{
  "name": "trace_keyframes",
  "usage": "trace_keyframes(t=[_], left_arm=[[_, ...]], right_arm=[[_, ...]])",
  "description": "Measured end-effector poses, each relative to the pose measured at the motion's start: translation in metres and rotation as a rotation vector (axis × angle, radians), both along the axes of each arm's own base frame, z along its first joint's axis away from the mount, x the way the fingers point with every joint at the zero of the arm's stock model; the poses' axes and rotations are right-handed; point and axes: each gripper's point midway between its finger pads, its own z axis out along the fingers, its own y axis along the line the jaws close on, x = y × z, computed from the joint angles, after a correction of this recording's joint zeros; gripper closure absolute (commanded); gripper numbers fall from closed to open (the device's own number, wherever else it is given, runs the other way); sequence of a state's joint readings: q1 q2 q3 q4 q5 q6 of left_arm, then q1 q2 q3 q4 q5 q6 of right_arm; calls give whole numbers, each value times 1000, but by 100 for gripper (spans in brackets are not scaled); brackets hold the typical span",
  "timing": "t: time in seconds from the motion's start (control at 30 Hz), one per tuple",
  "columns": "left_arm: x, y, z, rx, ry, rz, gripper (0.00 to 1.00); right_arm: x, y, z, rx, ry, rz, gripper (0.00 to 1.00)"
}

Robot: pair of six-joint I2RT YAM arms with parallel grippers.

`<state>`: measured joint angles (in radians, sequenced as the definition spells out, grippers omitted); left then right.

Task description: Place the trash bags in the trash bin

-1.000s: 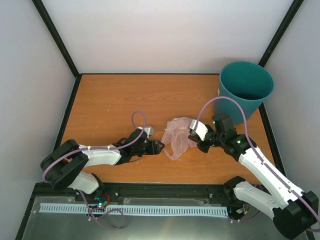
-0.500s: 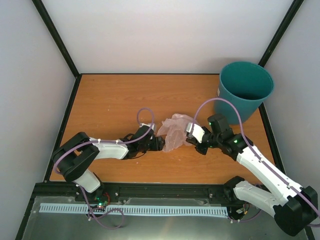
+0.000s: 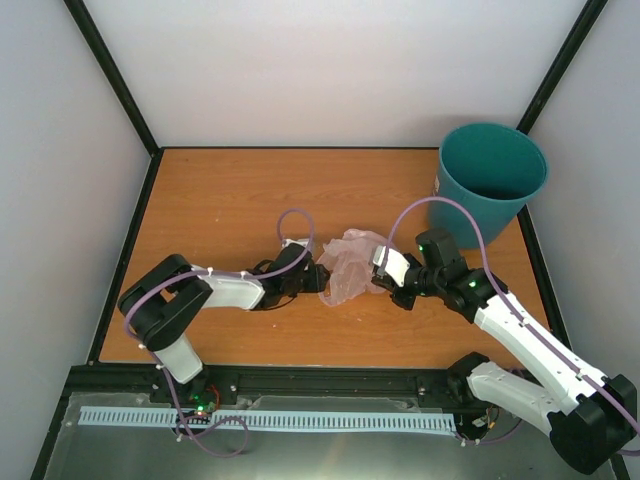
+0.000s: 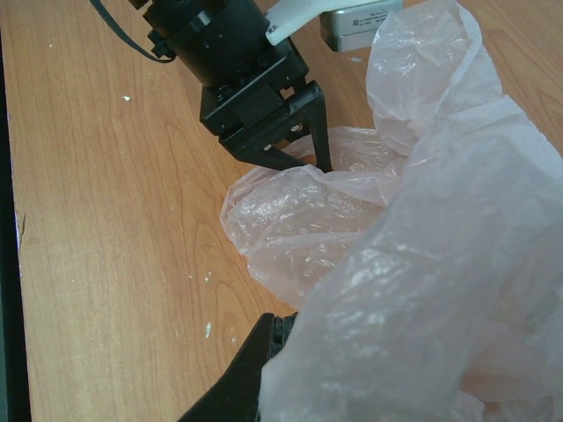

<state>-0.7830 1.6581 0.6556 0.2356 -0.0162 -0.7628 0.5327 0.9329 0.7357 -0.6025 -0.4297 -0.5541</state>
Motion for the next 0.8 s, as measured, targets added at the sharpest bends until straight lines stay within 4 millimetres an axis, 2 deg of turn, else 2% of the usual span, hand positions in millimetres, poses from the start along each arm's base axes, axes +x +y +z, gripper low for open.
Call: trace_keyframes(t=[0.07,0.13,0.37,0.47,0.53,0.6,0.67,0.73,0.8], left_arm=[[4,-2,-1,5,-7,-5,53],[6,-4,-1,6,-12,-9,61],[7,-2,-6,25,-10,-22,96],[5,2,5,22,-11,-22,99],[4,5,27,1,-38,-19,99],[4,9,66,-47,-100,-10,99],[0,15,102,-89,-165,-8,99],[-6,24,144,-121,-237,-9,100],[-13,35,186,-129,-298,-8,99]], right_arm=[[0,0,0,0,0,1,97],[0,0,0,0,0,0,96],[0,0,0,-1,1,0,97],[2,0,-1,0,11,-20,97],[8,-2,-4,-10,17,-55,97],[17,-5,-6,-30,24,-106,97],[27,-8,1,-32,15,-155,97],[37,-9,20,-11,-14,-199,97],[52,-8,55,26,-61,-241,97]])
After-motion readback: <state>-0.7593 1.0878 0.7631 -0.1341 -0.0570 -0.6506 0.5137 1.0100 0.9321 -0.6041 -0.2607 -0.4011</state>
